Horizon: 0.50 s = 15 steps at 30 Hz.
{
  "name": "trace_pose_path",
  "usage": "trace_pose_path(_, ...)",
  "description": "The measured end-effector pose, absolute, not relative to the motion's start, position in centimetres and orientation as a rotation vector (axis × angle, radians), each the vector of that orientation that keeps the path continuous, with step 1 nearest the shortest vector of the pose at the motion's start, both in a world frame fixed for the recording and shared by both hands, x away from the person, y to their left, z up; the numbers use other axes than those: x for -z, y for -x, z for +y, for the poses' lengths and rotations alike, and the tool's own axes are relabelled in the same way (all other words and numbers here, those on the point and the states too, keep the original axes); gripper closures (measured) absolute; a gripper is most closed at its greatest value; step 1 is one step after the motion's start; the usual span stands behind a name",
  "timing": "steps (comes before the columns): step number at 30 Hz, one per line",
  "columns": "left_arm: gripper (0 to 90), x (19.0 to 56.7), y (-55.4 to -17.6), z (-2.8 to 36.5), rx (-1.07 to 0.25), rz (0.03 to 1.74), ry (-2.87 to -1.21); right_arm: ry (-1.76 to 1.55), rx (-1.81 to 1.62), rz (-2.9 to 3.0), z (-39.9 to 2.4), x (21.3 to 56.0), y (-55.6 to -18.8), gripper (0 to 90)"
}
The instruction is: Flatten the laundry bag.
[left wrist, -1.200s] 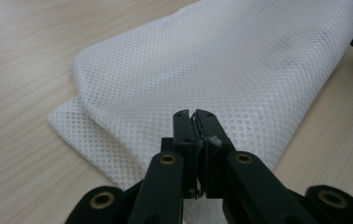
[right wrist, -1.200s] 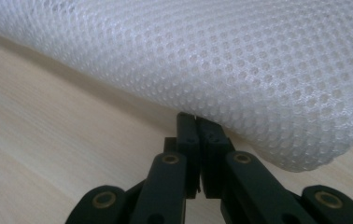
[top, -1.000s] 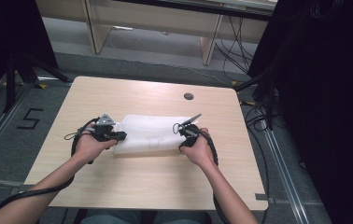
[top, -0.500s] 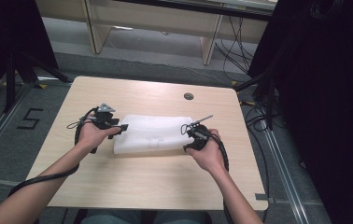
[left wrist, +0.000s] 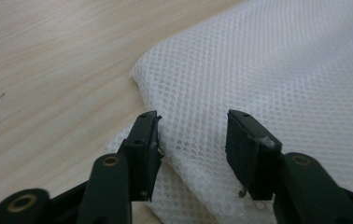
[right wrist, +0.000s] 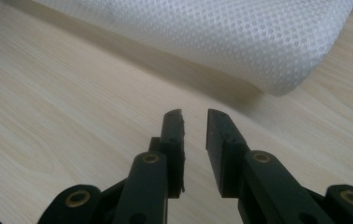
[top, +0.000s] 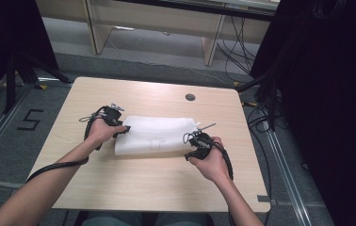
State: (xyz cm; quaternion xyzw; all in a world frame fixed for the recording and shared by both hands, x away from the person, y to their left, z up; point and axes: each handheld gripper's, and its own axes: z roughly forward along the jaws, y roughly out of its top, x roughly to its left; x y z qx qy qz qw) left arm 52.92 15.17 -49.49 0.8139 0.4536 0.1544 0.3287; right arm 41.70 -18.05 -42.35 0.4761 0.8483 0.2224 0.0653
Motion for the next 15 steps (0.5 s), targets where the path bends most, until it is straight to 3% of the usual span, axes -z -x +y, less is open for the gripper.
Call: trace_pose_path(15, 78.2, 49.6, -52.4, 13.4, -0.653, 0.924, -2.397, -1.489, -0.661, 2.549, -19.9, 43.5, -40.2, 77.2)
